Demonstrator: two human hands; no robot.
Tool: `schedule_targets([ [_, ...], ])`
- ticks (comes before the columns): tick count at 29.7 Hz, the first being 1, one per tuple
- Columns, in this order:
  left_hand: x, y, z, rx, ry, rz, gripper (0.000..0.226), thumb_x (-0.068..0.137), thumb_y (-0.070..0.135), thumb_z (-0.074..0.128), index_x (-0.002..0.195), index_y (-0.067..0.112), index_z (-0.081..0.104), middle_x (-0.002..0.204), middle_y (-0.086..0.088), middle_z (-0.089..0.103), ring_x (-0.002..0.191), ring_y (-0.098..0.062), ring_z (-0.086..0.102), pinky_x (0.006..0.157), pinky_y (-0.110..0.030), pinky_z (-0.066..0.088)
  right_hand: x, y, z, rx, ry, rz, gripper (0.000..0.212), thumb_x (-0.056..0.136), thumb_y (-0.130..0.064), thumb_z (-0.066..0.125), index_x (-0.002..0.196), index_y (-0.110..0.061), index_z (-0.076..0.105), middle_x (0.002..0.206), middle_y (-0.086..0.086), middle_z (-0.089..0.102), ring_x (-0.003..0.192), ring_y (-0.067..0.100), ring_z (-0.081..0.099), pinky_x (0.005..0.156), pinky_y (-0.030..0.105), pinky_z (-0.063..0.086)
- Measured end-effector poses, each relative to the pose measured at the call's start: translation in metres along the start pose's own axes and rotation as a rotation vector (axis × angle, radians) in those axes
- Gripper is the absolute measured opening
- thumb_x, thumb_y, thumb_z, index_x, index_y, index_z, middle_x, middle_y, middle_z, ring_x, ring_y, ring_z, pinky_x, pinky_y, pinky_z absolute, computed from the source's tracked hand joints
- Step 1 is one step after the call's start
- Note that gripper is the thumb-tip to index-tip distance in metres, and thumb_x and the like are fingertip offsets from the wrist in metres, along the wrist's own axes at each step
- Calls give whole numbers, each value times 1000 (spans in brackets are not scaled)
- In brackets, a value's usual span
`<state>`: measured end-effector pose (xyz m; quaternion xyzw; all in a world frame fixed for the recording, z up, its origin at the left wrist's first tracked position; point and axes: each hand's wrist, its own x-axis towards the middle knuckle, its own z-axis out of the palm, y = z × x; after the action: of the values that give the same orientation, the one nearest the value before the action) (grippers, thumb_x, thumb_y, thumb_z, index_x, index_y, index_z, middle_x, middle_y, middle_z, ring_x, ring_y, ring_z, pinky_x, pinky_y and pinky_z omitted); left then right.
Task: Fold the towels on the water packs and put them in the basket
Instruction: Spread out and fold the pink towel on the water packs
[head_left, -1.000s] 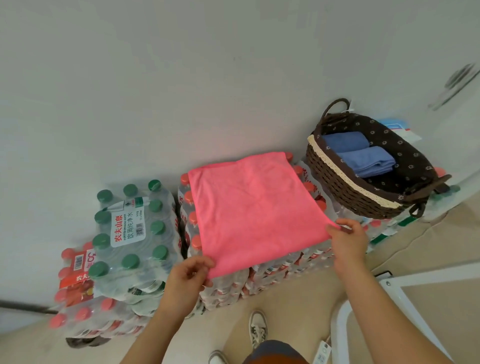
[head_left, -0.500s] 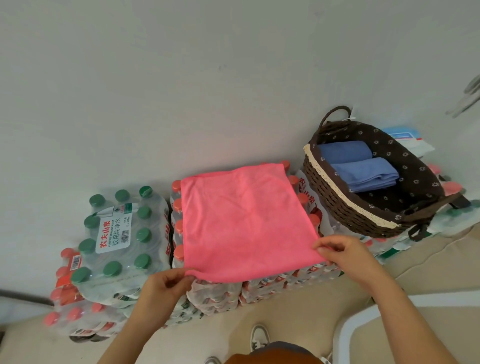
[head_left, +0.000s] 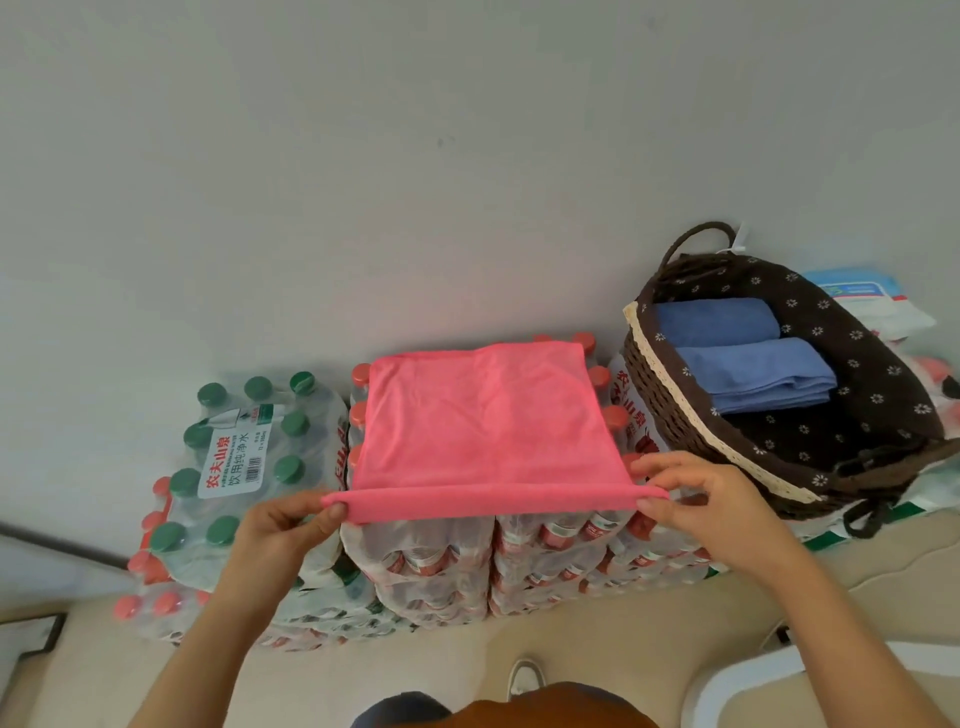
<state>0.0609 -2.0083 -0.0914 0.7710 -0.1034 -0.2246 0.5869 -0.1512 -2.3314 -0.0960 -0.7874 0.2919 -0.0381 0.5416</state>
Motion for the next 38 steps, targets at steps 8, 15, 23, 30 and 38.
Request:
schedule_targets([
  [8,19,0,-8,27,-30,-116,14,81,20,65,82,18,78,58,-1,56,55,-12,43,56,-25,37,23,-9,8,125,61,43,12,89,-11,62,90,-21,69,82,-1,70,80,11,64,65,24,50],
  [15,76,11,12,-30,207,-98,8,88,20,65,89,21,73,70,0,67,59,-11,54,55,-24,45,90,-43,32,-101,420,-33,6,92,-18,59,93,-16,64,81,0,65,72,17,62,67,37,52],
  [23,135,8,13,73,209,-102,10,86,19,69,94,15,73,74,1,71,57,-3,58,56,-21,46,163,-54,45,-419,432,-9,20,96,-23,51,107,-9,61,97,7,65,89,26,59,73,32,44],
  [30,158,-1,8,273,142,-84,4,87,20,67,86,23,71,77,2,72,68,-14,64,65,-31,52,178,-48,64,-655,400,26,16,96,-18,50,94,-4,56,90,17,62,86,36,58,61,34,36],
  [38,164,1,8,738,101,122,18,89,27,61,104,20,69,73,4,56,66,-14,51,56,-28,34,186,-39,65,-726,350,83,31,94,-18,50,124,-12,55,115,19,54,102,38,55,78,40,45],
])
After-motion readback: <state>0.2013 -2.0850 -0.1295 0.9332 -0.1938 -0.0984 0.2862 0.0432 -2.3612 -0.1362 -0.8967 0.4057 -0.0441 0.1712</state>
